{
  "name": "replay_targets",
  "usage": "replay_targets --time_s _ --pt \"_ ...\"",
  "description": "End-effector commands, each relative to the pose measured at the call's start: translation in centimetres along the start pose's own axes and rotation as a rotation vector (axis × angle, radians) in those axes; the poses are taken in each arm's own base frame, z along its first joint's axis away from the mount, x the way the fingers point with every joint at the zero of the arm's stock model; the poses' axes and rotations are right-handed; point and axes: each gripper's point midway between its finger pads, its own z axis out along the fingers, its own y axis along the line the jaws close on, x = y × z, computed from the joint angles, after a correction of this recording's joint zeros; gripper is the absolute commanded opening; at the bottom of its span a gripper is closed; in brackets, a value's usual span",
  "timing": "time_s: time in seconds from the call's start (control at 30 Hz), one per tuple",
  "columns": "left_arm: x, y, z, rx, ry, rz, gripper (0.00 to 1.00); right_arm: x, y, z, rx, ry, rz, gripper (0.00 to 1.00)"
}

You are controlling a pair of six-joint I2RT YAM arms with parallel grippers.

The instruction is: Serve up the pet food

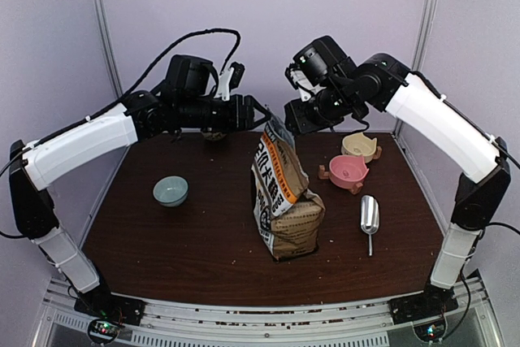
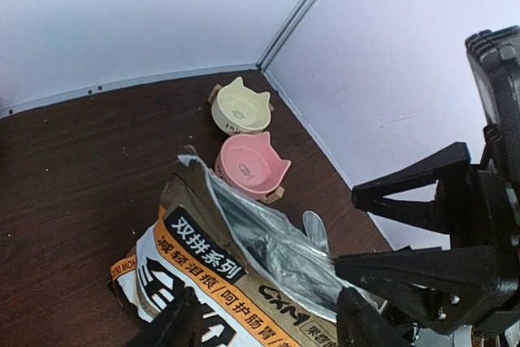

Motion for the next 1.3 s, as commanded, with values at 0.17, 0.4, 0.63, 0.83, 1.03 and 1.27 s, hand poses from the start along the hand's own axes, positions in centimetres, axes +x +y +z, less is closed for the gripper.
replay_targets --time_s 0.17,0.4,0.63,0.83,1.03,1.27 --pt "-0.5 -1.3 -0.7 0.044 -0.022 -0.006 0.59 -0.1 1.0 -0.9 -0.077 -0.022 0.051 0.54" --pt "0.2 -1.4 -0.2 0.054 -0.005 -0.017 0.59 1.6 0.9 0.2 -0.054 0.029 0.036 0.33" --pt "1.4 -1.6 0.6 0.067 0.03 -0.038 0.61 2.2 2.1 -0.2 -0.135 0.029 0.062 0.05" --pt "2.5 -1.0 1.3 0.06 0.056 -0.07 0.64 1.7 4.1 -0.7 -0.263 -0.006 0.123 0.0" --pt "3.1 -1.0 1.7 0.074 0.063 -0.093 0.65 1.8 5.2 -0.6 -0.304 -0.002 0.124 0.0" --pt "3.5 -0.5 2.4 0.06 0.067 -0.114 0.68 2.0 5.8 -0.4 -0.3 0.0 0.106 0.0"
